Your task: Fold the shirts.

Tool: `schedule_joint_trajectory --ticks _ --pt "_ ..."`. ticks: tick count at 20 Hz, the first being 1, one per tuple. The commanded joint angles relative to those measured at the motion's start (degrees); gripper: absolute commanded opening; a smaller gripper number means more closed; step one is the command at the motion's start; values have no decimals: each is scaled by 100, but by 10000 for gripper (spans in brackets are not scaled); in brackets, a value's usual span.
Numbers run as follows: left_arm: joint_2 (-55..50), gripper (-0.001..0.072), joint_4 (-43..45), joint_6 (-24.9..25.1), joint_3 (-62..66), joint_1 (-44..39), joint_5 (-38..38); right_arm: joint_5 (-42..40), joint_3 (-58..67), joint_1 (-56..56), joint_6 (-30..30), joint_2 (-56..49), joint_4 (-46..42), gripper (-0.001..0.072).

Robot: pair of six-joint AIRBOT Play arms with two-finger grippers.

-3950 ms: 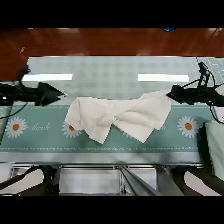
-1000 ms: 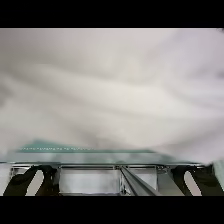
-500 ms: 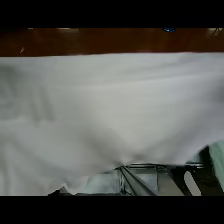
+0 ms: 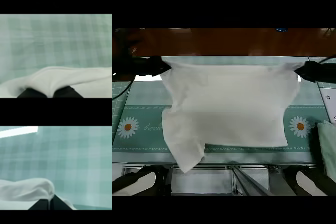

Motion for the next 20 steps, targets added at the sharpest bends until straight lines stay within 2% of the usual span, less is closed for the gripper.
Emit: schedule_joint_trajectory --ticks 1,4,6,7,8,9,11,14,15,17,20 --pt "-1954 26 -153 -157 1449 0 219 -702 715 4 -304 -1843 391 27" --pt "-3029 26 -507 -203 2691 -9 -190 -713 1624 4 -282 -3099 960 27" --pt "-3364 26 -704 -282 2999 -13 -92 -730 1954 4 -278 -3633 1519 28" --pt "-3427 64 -699 -514 3038 -2 2 -734 2083 2 -275 -3818 1816 135" --pt "-3445 268 -699 -778 3038 17 28 -686 2201 -26 -251 -3921 2024 412" --pt "-3425 500 -675 -1005 3064 66 -125 -562 2345 -90 -273 -3941 2050 415" --pt "-3366 510 -332 -918 3423 446 -1180 116 2791 -448 -278 -3838 1893 414" --pt "-2938 509 662 -890 3449 1270 -2723 1438 3121 -1421 -74 -3324 1388 412" --pt "-2673 508 925 -859 3250 1486 -2857 1722 3091 -1740 -50 -3073 1067 409" --pt "-1904 509 979 -732 2363 1904 -2677 1517 2588 -2194 48 -2350 905 406" --pt "-411 509 977 -459 -50 2422 -1923 1196 981 -2612 -162 -1019 890 406"
